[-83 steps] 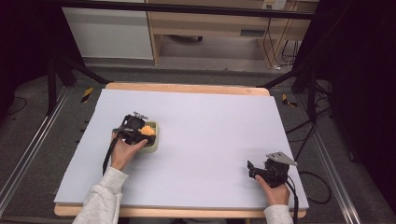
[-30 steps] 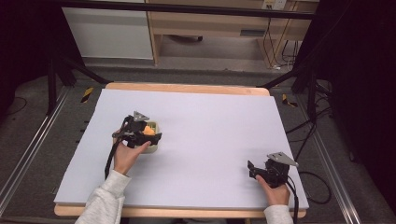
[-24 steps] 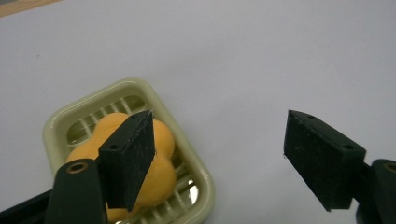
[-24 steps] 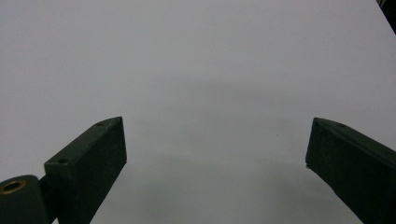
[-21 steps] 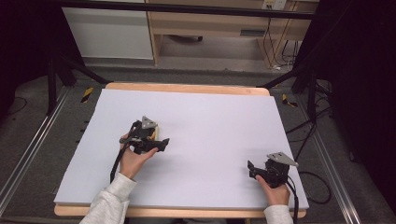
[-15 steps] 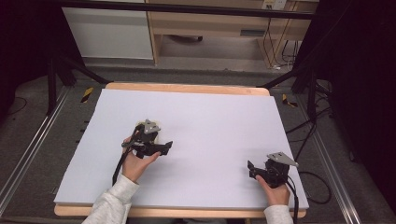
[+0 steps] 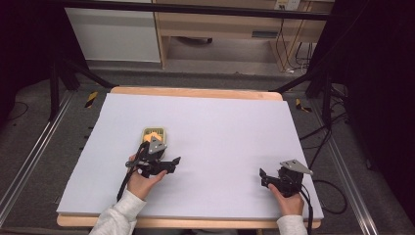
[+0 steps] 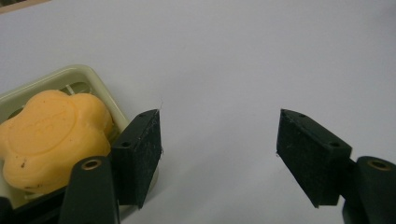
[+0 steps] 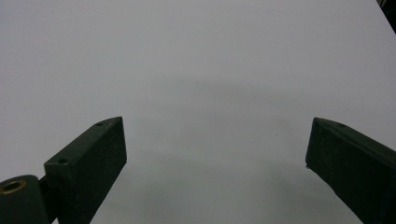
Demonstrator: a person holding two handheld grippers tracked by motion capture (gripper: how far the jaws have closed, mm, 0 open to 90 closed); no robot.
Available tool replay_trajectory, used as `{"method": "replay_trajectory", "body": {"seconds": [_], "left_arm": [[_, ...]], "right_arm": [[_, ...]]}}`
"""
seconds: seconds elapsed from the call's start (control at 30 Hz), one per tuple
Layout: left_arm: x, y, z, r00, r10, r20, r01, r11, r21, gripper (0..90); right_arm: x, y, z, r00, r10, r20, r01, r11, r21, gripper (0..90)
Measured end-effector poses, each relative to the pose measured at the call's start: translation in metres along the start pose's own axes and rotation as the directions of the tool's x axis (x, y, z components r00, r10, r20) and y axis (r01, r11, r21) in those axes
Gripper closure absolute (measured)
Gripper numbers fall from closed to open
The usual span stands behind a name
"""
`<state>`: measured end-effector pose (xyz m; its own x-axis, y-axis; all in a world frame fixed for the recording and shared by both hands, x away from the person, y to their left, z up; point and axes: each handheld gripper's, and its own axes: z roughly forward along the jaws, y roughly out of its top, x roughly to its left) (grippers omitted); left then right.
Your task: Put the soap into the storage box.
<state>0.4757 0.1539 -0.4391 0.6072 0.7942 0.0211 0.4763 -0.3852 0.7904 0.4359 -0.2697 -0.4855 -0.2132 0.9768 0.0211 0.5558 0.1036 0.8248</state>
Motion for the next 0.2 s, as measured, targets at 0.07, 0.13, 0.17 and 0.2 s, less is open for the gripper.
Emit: {"method": "replay_trajectory", "body": {"seconds": [0.07, 0.13, 0.17, 0.2], "left_arm": [[-0.001, -0.004, -0.002, 1.0, 0.006, -0.007, -0.006, 1.0, -0.003, 30.5], [-0.001, -0.008, -0.004, 1.0, 0.007, -0.005, -0.007, 1.0, 0.005, 30.3], [-0.001, -0.01, -0.006, 0.9999, 0.007, -0.009, -0.007, 1.0, 0.001, 30.2], [-0.001, -0.013, -0.007, 0.9999, 0.006, -0.009, -0.006, 1.0, 0.0, 30.3]], "right_arm": [[0.0, 0.0, 0.0, 1.0, 0.0, -0.001, 0.0, 1.0, 0.0, 5.6], [0.0, 0.0, 0.0, 1.0, 0.0, -0.001, 0.0, 1.0, 0.0, 5.6], [0.0, 0.0, 0.0, 1.0, 0.001, -0.002, -0.001, 1.0, 0.001, 5.6], [0.0, 0.0, 0.0, 1.0, 0.001, -0.003, -0.001, 1.0, 0.001, 5.6]]}}
